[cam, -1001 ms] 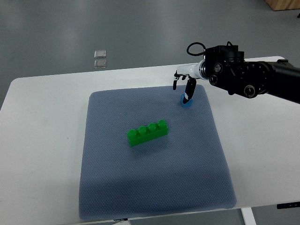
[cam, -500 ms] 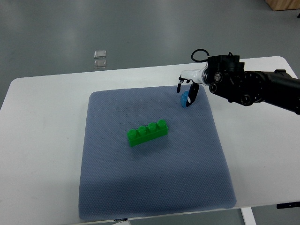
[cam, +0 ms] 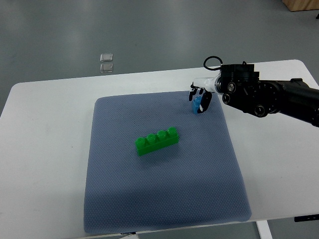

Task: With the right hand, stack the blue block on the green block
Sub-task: 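Lower the right hand and close its fingers around the blue block, then lift the blue block off the mat with the right hand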

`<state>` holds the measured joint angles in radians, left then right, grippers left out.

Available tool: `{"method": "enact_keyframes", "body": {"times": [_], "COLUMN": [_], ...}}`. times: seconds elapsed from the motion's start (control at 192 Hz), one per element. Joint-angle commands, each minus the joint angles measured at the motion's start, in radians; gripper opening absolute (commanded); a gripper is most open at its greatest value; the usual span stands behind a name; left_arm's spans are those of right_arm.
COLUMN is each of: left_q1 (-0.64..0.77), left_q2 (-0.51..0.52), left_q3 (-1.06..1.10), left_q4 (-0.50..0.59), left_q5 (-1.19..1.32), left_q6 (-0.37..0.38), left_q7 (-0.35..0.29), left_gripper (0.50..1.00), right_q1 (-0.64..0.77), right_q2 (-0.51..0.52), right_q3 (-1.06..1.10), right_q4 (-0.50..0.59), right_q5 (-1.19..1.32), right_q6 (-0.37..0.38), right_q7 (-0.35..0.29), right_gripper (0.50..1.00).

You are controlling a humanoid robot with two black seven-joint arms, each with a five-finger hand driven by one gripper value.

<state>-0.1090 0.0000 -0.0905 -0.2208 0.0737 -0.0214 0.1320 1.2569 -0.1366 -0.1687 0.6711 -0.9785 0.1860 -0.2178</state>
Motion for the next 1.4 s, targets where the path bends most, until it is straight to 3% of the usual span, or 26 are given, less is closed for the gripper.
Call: {"method": "enact_keyframes", "body": {"times": [0.0,0.323,0.349,0.615,1.209,1.397], "left_q1": [0.0,0.0,0.0,0.0,0.0,0.0], "left_q2": [0.0,0.0,0.0,0.0,0.0,0.0], "left_q3": [0.0,-0.002,0.0,-0.002,0.0,0.0], "left_q4": [0.0,0.0,0.0,0.0,0.0,0.0], "left_q5": [0.0,0.0,0.0,0.0,0.0,0.0], "left_q6": [0.0,0.0,0.0,0.0,0.0,0.0], "left_q7": [0.0,0.0,0.0,0.0,0.0,0.0], "left_gripper": [1.0,1.0,1.0,1.0,1.0,1.0], "right_q1": [-0.01,-0.016,-0.016,-0.016,-0.002,0.068], "right_q2": [0.005,0.005,0.005,0.005,-0.02,-0.08], "right_q3": [0.0,0.0,0.0,0.0,0.0,0.001], "right_q4": [-0.002,-0.013,-0.013,-0.013,0.021,0.119], "right_q5": [0.0,-0.002,-0.002,-0.014,-0.014,0.0], "right_q6": [0.0,-0.005,-0.005,-0.003,-0.005,0.003], "right_q7": [0.0,0.009,0.009,0.02,0.041,0.037], "right_gripper": [0.801,0.754,0.725,0.658,0.627,0.627]}}
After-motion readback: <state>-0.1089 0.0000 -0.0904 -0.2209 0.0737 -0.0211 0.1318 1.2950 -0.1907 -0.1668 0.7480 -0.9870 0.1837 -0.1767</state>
